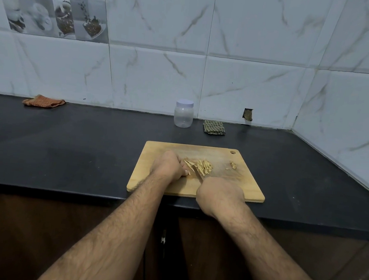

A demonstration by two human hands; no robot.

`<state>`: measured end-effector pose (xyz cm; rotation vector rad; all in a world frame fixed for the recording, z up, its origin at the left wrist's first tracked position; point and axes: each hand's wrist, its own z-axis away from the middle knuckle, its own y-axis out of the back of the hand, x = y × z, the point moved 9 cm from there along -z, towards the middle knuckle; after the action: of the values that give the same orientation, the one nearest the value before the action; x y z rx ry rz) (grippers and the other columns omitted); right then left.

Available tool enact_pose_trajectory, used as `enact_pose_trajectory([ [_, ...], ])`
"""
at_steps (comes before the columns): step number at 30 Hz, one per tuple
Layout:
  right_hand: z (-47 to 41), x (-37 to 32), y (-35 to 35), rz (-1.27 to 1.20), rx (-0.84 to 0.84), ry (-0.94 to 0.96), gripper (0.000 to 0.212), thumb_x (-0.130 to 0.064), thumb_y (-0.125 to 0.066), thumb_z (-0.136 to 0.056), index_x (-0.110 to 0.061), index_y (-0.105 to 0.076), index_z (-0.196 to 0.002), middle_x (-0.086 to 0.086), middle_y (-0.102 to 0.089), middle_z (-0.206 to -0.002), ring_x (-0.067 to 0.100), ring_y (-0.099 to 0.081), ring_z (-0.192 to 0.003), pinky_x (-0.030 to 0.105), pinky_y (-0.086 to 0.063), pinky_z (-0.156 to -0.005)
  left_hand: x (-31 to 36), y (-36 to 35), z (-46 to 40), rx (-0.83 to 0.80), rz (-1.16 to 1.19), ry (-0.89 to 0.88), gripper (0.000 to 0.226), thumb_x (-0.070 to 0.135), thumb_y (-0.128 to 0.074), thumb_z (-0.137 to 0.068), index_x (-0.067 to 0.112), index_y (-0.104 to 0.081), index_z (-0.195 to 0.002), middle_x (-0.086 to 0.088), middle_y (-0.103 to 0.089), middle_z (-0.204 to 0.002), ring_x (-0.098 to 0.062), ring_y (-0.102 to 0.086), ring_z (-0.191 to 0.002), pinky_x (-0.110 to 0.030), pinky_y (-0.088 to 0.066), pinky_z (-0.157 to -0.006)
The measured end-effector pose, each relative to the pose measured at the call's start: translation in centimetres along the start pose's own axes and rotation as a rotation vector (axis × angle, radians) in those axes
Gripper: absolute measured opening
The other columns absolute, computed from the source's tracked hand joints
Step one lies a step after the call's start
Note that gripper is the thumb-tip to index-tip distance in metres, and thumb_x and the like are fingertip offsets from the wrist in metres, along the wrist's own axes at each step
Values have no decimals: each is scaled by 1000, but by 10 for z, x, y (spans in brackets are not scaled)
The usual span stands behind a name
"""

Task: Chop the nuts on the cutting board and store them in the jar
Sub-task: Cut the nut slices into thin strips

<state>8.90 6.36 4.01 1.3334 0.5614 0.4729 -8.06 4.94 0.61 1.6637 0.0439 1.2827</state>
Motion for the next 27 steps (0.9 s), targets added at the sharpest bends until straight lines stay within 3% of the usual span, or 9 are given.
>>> enact_pose_trajectory([
  [9, 1, -8, -2, 10, 0, 27, 30, -13, -53, -93, -13, -61, -122, 6, -63, -120, 24, -56, -96, 33, -43, -76, 1, 4, 3, 53, -22, 48, 27, 30, -69, -83, 20, -53, -63, 3, -60, -71, -18, -54, -66, -24, -39, -54],
  [13, 0, -10, -3, 32, 8, 33, 31, -13, -53, -94, -12, -61, -123, 7, -62, -123, 25, -59, -106, 33, -42, -76, 1, 3, 3, 36, -23, 60, 27, 30, -71, -80, 20, -55, -62, 2, -61, -70, -19, -55, -65, -24, -40, -55],
  [17, 0, -11, -4, 47, 8, 35, 30, -14, -55, -94, -12, -61, -123, 7, -62, -121, 24, -57, -99, 33, -43, -74, 2, 3, 4, 19, -23, 71, 23, 30, -74, -79, 20, -58, -65, 1, -61, -69, -19, -55, -64, -24, -41, -55],
  [21, -1, -12, -4, 69, 9, 39, 30, -14, -56, -93, -11, -61, -123, 7, -62, -120, 23, -52, -93, 33, -43, -73, 2, 3, 4, 2, -27, 81, 26, 27, -74, -78, 19, -57, -61, 2, -57, -55, -15, -50, -49, -22, -38, -50],
  [27, -3, -8, -5, 66, 9, 29, 29, -15, -55, -94, -12, -61, -121, 7, -62, -120, 22, -52, -92, 33, -43, -74, 4, 2, 4, -12, -2, 73, 23, 24, -76, -78, 20, -58, -63, 3, -59, -58, -14, -50, -48, -22, -39, -49],
])
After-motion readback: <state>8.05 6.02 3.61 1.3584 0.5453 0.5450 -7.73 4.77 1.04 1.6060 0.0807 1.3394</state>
